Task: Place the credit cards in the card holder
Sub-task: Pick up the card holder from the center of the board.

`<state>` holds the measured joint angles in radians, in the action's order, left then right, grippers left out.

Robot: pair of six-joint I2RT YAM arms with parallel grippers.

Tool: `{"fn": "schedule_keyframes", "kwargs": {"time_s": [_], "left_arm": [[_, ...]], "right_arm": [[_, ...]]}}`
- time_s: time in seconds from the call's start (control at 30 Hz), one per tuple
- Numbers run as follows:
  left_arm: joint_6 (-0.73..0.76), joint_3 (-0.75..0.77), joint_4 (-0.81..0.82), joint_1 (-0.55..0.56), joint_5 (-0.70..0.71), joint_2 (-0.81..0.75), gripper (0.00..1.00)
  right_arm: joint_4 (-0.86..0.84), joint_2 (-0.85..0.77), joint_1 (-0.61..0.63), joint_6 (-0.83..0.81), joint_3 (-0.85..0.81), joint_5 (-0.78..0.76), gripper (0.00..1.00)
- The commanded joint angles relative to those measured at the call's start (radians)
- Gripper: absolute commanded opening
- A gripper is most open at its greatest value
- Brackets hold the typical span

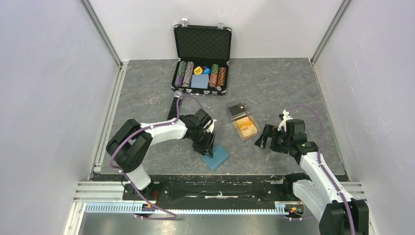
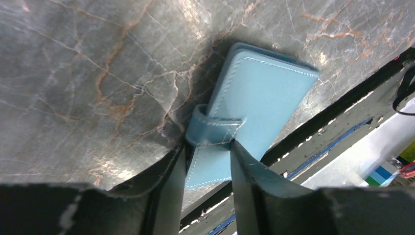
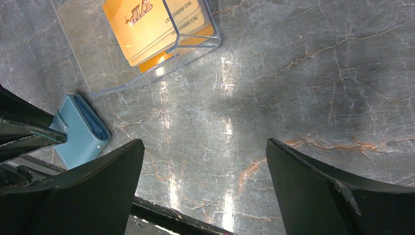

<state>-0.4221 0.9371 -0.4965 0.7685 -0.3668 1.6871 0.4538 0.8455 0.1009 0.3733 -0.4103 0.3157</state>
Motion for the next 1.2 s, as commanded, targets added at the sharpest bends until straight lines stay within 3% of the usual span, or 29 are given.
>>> {"fn": "schedule_keyframes", "kwargs": {"time_s": [0.0,0.2,0.4,0.63,0.7,1.17], "left_arm": [[-0.007,-0.047,0.045,0.012,-0.012,-0.018,0.36],[-0.065,-0.064,0.107,0.012,-0.046,-0.045,0.03],[-0.14,-0.075,0.172,0.012,-0.075,-0.131,0.02],[-0.273,-0.142,0.323,0.012,-0.101,-0.291,0.02],[-0.307,-0.161,0.364,0.011,-0.103,-0.331,0.02],[-0.515,-0.239,0.65,0.003,-0.119,-0.483,0.02]], "right_arm": [[-0.013,-0.002,0.003,-0.001,0.0,0.02,0.98],[-0.001,-0.003,0.002,-0.004,-0.017,0.032,0.98],[0.012,-0.002,0.003,-0.008,-0.058,0.078,0.98],[-0.024,0.002,0.019,0.036,-0.107,0.235,0.99],[-0.061,0.001,0.038,0.078,-0.107,0.276,0.95],[-0.575,0.034,0.289,0.474,-0.006,0.381,0.88]]}}
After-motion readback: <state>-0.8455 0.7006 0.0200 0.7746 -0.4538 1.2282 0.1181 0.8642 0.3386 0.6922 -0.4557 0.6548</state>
